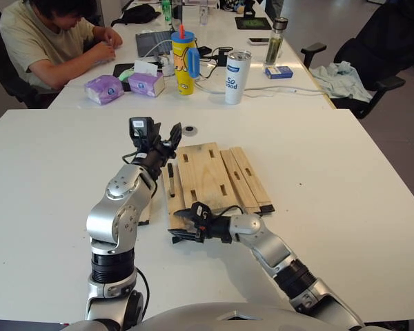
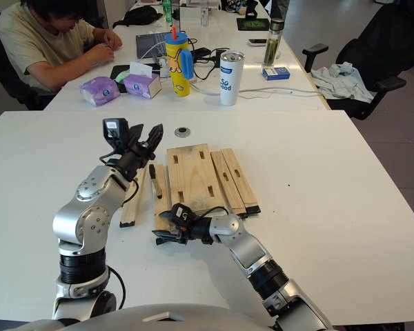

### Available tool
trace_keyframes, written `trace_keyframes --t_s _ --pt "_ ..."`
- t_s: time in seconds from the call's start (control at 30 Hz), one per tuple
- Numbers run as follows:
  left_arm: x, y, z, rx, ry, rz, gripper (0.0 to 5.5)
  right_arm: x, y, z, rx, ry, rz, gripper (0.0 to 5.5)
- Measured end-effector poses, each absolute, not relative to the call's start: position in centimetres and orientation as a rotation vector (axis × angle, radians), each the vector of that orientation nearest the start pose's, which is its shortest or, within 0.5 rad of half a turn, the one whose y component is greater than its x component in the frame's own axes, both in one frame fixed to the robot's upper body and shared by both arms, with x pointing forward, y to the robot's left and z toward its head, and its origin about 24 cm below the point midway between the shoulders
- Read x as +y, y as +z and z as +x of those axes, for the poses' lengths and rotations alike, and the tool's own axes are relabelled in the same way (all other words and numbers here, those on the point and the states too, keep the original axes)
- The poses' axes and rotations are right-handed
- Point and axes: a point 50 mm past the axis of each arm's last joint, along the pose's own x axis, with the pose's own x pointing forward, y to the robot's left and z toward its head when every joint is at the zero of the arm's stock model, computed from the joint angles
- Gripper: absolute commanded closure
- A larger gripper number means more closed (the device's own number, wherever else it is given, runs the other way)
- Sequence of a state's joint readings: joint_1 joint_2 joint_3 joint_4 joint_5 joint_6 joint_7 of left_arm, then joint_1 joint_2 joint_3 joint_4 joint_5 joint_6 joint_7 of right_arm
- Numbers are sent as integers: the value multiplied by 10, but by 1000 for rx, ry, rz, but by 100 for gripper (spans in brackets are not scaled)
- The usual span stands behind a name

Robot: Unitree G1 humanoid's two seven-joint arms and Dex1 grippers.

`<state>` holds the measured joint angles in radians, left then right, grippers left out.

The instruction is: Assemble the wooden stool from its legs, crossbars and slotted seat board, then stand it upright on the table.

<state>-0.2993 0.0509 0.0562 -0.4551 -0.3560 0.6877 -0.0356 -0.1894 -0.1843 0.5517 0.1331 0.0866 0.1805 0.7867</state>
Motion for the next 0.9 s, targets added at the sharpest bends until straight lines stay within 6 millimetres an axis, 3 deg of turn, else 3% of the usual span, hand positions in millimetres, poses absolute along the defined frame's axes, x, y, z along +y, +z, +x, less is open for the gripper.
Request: trace_keyframes --t_s 0.23,0.4,0.47,0.57,0.6,0.7,0.73,0.77,0.83,0.9 --pt "131 184 269 -215 -271 -281 262 -32 15 222 285 1319 -145 296" --pt "115 223 260 -401 -410 -248 262 -31 14 224 281 1305 -137 296" --pt "104 225 259 -407 -477 -204 262 -31 13 224 278 1304 -136 296" --pt "94 160 275 -13 -483 -94 262 -29 13 225 276 1304 -137 296" --pt "98 124 275 166 -461 -65 262 -28 14 225 268 1307 -135 296" --pt "114 65 267 447 -399 -44 262 -27 15 228 263 1303 -147 296" --pt "119 54 264 489 -373 -50 262 -28 12 228 274 1297 -140 296" --pt "126 60 268 434 -342 -61 262 -29 13 229 272 1294 -139 296" --pt "127 97 282 204 -334 -82 262 -28 14 231 269 1288 -141 296" --pt "120 151 290 -68 -355 -104 262 -27 14 231 268 1290 -139 296"
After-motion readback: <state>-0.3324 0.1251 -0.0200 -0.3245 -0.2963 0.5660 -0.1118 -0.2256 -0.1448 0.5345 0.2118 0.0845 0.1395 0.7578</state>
